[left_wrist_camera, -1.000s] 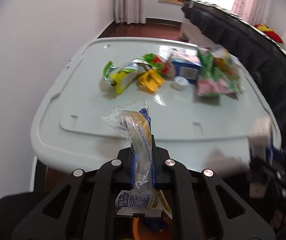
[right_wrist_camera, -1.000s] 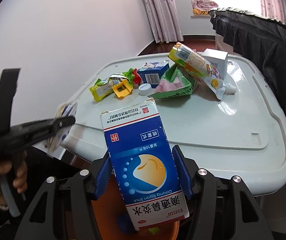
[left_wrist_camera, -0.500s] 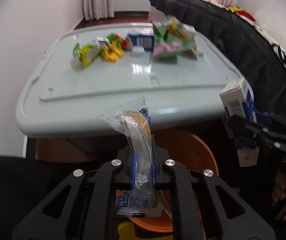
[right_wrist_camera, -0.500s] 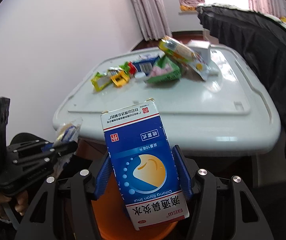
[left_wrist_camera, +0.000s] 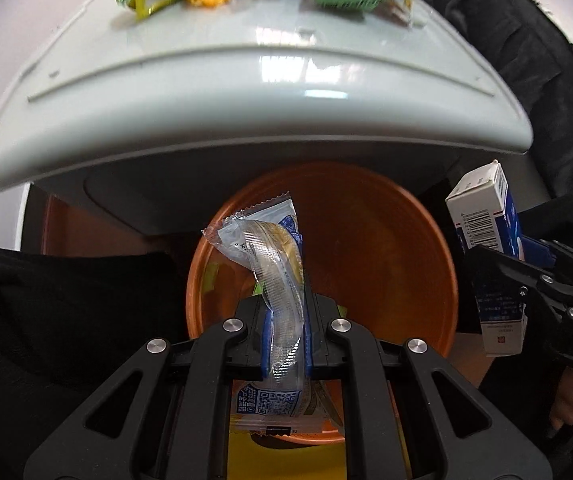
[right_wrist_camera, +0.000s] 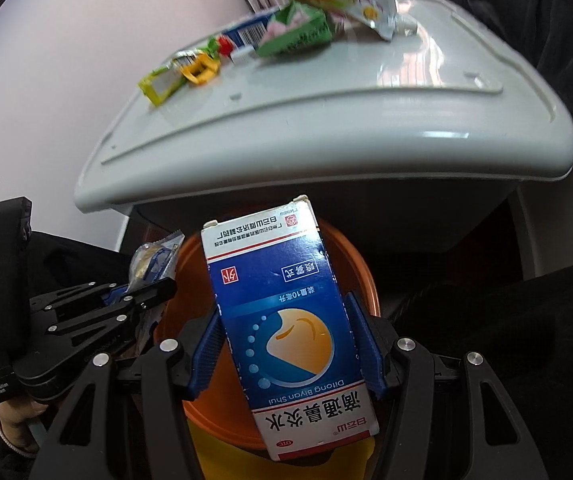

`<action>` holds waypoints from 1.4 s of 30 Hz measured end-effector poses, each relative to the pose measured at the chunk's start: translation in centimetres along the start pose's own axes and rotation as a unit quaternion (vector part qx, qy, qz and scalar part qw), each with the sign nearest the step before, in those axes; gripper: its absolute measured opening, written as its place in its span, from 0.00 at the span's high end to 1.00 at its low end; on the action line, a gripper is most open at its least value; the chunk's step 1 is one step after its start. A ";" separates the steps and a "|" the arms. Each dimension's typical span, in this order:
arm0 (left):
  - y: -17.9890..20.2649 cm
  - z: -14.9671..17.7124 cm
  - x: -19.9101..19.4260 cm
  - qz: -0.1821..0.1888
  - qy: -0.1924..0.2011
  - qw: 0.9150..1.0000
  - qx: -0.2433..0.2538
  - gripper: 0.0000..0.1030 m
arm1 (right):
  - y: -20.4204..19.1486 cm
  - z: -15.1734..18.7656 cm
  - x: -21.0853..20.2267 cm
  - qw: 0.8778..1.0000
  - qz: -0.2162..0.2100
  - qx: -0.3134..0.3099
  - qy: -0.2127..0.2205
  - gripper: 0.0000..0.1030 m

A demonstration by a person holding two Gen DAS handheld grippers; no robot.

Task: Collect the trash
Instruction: 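Lower both grippers over the orange bucket and release the carton and packet, then grasp the orange juice pouch from the table with the right gripper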

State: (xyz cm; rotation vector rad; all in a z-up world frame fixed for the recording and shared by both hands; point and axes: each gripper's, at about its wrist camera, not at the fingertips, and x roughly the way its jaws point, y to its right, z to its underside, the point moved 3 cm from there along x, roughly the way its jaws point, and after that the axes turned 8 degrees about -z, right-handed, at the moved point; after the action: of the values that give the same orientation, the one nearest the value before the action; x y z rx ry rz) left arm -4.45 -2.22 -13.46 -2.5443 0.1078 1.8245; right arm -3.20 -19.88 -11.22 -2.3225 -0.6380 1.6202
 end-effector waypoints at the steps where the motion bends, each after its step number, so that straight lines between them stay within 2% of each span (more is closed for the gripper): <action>1: -0.1 0.0 0.3 0.001 -0.006 1.000 -0.002 0.90 | 0.1 0.0 0.4 1.000 0.001 0.002 -0.005 0.44; 13: 0.0 -0.2 1.1 0.005 -0.020 1.000 -0.005 0.88 | 0.6 -0.2 1.4 1.000 -0.005 0.008 -0.017 0.42; 14: -0.1 -0.2 1.2 0.004 -0.024 1.000 -0.005 0.83 | 0.6 -0.3 1.5 1.000 -0.005 0.009 -0.016 0.40; 15: -0.1 -0.4 1.4 -0.001 -0.029 1.000 -0.005 0.58 | 0.6 -0.4 1.4 1.000 -0.003 0.011 -0.012 0.37; 16: -0.3 -0.4 1.4 -0.009 -0.032 0.999 -0.006 0.25 | 0.7 -0.4 0.9 1.000 -0.003 0.015 -0.001 0.32; 17: -0.5 -0.4 1.0 -0.010 -0.023 1.000 -0.011 0.19 | 0.9 -0.4 0.3 1.000 -0.005 0.017 0.011 0.32; 21: -0.9 -0.6 -0.3 0.010 -0.002 1.000 -0.022 0.18 | 0.7 -1.2 -2.4 0.997 -0.009 0.017 0.069 0.32; 24: -0.9 -0.6 -0.5 0.022 0.001 0.999 -0.029 0.18 | 0.8 -1.8 -3.8 0.995 -0.009 0.020 0.094 0.31; 33: -1.1 -1.8 -2.9 0.040 0.047 0.998 -0.032 0.17 | 1.7 -3.9 -4.8 0.994 -0.004 0.017 0.109 0.29; 38: -0.8 -4.2 -4.6 0.041 0.086 0.995 0.001 0.17 | 1.4 -7.4 -5.6 0.992 0.014 -0.029 0.124 0.29; 42: -0.6 -6.9 -6.0 0.022 0.128 0.991 0.029 0.17 | 1.4 -12.6 -6.0 0.984 0.046 -0.096 0.139 0.27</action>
State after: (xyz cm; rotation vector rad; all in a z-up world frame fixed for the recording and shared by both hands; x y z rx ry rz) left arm 0.24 -1.63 -5.61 -2.7416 0.2171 1.4744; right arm 7.15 -23.34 -2.39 -2.6899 -0.6562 1.2818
